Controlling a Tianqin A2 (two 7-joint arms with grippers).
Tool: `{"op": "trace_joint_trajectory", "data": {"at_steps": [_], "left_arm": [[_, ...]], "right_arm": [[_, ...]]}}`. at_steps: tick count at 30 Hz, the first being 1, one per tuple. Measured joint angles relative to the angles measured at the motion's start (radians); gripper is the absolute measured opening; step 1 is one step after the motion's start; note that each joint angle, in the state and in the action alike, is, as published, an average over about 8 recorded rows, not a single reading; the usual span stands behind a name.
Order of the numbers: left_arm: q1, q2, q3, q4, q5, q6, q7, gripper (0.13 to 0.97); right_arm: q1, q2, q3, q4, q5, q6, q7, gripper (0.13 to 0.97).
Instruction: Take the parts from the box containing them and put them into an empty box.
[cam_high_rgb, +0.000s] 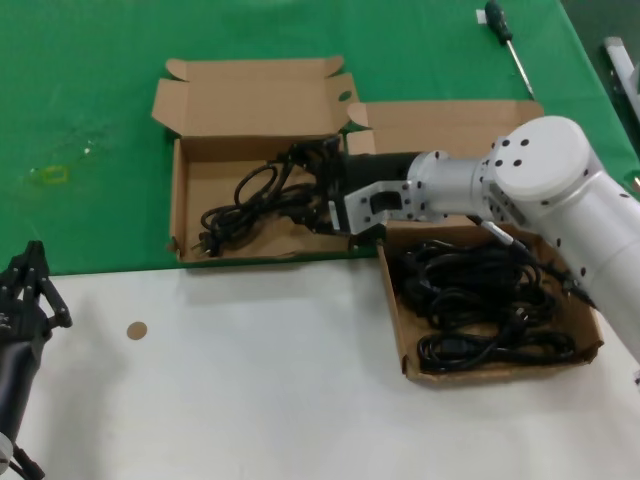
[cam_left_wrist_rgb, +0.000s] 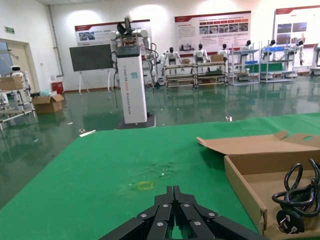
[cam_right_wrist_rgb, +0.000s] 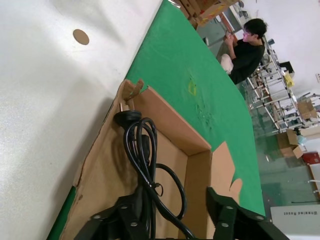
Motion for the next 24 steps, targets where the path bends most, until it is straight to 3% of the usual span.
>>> {"op": "trace_joint_trajectory", "data": {"at_steps": [3, 7, 15, 24], "left_arm": [[0.000, 0.000, 0.000, 0.000, 0.000, 0.000, 0.000, 0.152], [0.000, 0.000, 0.000, 0.000, 0.000, 0.000, 0.000, 0.152], [0.000, 0.000, 0.000, 0.000, 0.000, 0.000, 0.000, 0.152], [0.000, 0.000, 0.000, 0.000, 0.000, 0.000, 0.000, 0.152]], "right_arm": [[-0.011, 0.017, -0.001, 0.036, -0.004, -0.006, 0.024, 0.462], [-0.034, 0.049, -0.002, 0.108, -0.009, -0.015, 0.068, 0.462], [-0.096, 0.128, 0.017, 0.256, 0.006, -0.034, 0.137, 0.681], [-0.153, 0.199, 0.054, 0.367, 0.044, -0.045, 0.160, 0.847]]}}
